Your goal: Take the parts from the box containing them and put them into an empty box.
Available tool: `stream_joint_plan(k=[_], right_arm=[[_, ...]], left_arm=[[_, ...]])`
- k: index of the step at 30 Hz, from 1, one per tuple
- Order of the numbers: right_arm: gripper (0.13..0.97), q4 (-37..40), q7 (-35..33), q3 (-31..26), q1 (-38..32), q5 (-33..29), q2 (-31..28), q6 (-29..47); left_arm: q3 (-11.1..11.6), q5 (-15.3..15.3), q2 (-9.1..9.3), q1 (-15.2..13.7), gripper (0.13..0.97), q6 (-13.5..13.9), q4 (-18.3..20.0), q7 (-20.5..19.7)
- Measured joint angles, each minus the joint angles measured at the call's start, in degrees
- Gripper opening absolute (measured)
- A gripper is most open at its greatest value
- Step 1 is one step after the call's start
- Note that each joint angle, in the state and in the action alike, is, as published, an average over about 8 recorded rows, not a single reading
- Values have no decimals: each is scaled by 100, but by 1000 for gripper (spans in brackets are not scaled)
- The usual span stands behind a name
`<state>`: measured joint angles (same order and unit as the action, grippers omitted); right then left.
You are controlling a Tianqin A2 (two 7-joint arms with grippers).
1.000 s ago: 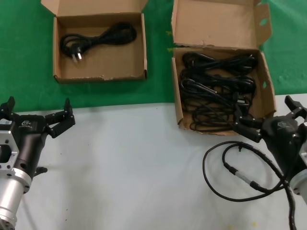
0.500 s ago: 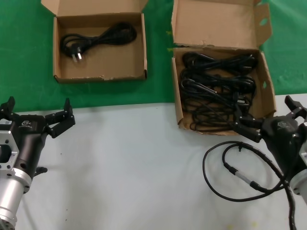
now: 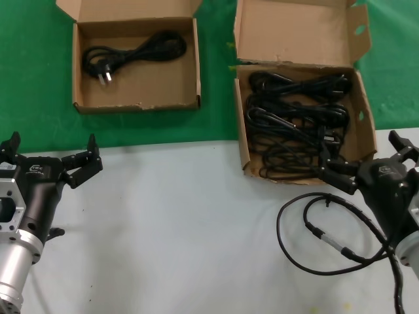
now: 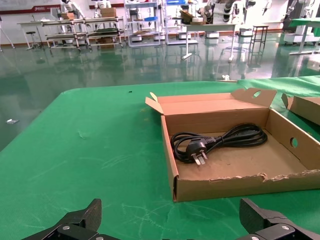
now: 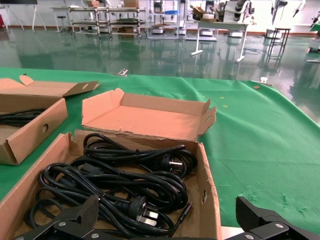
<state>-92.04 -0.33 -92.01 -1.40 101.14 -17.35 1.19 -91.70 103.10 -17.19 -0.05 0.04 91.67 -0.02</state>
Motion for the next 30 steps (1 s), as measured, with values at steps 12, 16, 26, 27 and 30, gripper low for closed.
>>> stream_joint_plan(k=[12,16,26,27,30], right_arm=[[966,0,0,0,0,0,0,0],[966,0,0,0,0,0,0,0],[966,0,0,0,0,0,0,0],[966,0,0,0,0,0,0,0],[966,0,0,0,0,0,0,0]], left_arm=[[0,0,0,0,966,0,0,0],[0,0,0,0,966,0,0,0],[0,0,0,0,966,0,0,0],[0,0,0,0,966,0,0,0],[0,0,0,0,966,0,0,0]])
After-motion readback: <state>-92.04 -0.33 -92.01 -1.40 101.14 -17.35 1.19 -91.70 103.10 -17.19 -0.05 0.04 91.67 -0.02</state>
